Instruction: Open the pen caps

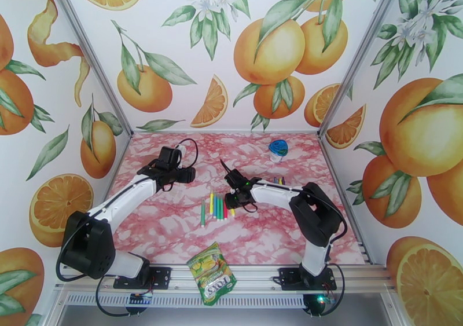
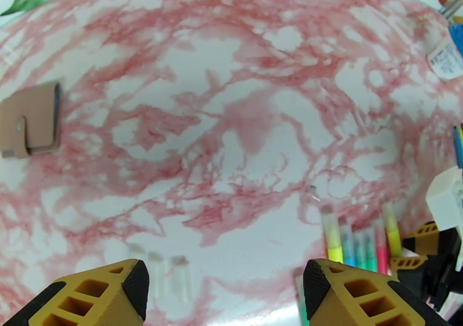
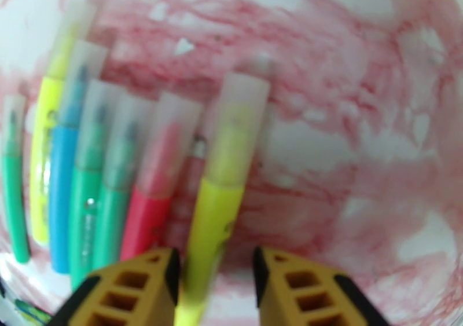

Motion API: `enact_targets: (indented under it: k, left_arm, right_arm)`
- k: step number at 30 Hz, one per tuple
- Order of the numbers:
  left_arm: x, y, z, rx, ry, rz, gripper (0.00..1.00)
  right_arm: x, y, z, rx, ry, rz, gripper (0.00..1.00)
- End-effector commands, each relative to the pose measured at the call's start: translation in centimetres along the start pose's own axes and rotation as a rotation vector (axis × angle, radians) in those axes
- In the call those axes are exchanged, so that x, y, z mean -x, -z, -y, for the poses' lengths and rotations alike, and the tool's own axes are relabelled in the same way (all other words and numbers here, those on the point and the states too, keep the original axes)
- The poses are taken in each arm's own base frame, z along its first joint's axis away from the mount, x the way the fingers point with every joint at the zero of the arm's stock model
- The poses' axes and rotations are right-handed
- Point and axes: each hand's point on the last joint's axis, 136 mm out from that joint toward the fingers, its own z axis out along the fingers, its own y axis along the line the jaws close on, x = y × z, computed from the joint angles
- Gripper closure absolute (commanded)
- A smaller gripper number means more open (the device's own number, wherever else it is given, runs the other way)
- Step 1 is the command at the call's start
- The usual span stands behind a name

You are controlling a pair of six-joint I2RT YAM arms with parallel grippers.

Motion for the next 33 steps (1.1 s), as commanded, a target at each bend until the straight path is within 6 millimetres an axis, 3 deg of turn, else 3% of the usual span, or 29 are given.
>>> enact_targets:
  k: [1,16,23,33]
  left_arm:
    - [1.1,0.8,0.4,-0.028,0.016,0.055,0.26]
    - [1.4,0.5,0.6,-0.043,0.018,0.056,0.26]
    - [1.0,0.2,1.6,-0.102,0.016,0.042,0.26]
    - [1.5,0.3,3.2,-0.191,0.057,0.070,0.27]
  right_arm:
    - [0.0,-0.2,1.0,-0.081,0.019,-0.015,0.60]
    - [-0.4,-1.6,2.1,-0.177,0.030,-0.052,0.68]
    - [0.5,-0.9,2.5,-0.202,0.035,-0.007,0.77]
    - [2.0,0.8,2.1,-0.164,0.036,0.077,0.81]
